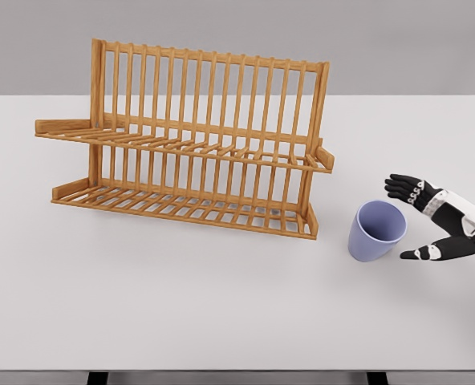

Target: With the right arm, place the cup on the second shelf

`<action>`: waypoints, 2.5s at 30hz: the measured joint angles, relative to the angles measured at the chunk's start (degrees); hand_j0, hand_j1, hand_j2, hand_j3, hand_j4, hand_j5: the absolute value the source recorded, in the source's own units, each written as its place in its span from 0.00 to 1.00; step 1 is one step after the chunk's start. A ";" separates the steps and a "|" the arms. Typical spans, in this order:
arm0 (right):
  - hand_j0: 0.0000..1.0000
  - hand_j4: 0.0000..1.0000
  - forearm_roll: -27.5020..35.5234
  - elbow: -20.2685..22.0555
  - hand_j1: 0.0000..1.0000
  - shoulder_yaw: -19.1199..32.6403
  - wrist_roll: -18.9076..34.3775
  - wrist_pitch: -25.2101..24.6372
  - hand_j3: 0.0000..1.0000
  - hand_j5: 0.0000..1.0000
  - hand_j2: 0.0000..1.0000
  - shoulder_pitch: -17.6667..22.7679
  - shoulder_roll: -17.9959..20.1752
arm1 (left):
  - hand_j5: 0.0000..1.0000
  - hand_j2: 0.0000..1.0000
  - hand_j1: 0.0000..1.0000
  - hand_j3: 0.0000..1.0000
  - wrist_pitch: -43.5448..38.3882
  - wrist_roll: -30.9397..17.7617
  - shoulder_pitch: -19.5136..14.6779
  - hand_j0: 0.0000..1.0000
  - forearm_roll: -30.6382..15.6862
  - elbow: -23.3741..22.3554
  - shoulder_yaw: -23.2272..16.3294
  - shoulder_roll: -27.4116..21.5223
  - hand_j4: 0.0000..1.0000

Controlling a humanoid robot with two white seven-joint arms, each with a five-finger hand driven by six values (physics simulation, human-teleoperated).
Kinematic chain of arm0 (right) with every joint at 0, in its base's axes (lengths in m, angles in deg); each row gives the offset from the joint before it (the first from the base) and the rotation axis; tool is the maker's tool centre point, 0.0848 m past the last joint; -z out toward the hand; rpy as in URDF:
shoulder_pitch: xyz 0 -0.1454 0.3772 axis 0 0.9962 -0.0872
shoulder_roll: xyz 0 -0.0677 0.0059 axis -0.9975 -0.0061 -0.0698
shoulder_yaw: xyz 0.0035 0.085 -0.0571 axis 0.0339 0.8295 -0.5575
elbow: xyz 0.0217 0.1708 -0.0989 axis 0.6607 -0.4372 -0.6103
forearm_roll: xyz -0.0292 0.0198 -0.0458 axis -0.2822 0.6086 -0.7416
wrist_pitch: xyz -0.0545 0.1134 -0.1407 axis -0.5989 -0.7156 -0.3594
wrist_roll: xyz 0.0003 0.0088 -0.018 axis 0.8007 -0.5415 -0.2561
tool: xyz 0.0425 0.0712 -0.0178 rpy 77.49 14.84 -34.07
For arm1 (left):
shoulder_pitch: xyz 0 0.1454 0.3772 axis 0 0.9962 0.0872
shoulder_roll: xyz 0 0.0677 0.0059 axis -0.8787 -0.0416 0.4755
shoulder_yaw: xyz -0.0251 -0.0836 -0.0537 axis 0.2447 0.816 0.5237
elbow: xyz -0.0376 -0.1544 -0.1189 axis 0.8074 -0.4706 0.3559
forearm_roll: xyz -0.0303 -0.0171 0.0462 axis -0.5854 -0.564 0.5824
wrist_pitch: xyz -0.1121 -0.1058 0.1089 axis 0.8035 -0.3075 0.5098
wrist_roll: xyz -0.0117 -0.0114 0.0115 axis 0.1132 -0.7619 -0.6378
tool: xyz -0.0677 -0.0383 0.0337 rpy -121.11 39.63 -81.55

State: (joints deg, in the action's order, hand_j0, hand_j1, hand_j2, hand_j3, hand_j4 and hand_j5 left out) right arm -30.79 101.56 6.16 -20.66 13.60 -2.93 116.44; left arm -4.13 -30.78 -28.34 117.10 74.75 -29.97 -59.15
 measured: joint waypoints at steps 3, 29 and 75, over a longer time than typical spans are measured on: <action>1.00 1.00 -0.06 -0.06 1.00 -0.21 0.00 0.00 1.00 1.00 1.00 0.00 -0.41 | 1.00 1.00 1.00 1.00 0.00 0.00 0.00 1.00 0.00 0.00 0.00 0.00 1.00; 1.00 1.00 -1.49 -0.16 1.00 -0.33 0.00 0.00 1.00 1.00 1.00 -0.88 -3.38 | 1.00 1.00 1.00 1.00 0.00 0.00 0.00 1.00 0.00 0.00 0.00 0.00 1.00; 0.70 0.70 -5.57 -1.86 0.70 -0.26 -0.04 -0.09 0.70 0.70 0.70 -1.58 -7.06 | 1.00 1.00 1.00 1.00 0.00 0.00 0.00 1.00 0.00 0.00 0.00 0.00 1.00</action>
State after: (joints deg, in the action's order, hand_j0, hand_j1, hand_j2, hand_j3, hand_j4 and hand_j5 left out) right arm -36.36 99.71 5.90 -20.70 13.51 -4.51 109.38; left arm -4.13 -30.78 -28.34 117.10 74.75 -29.97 -59.15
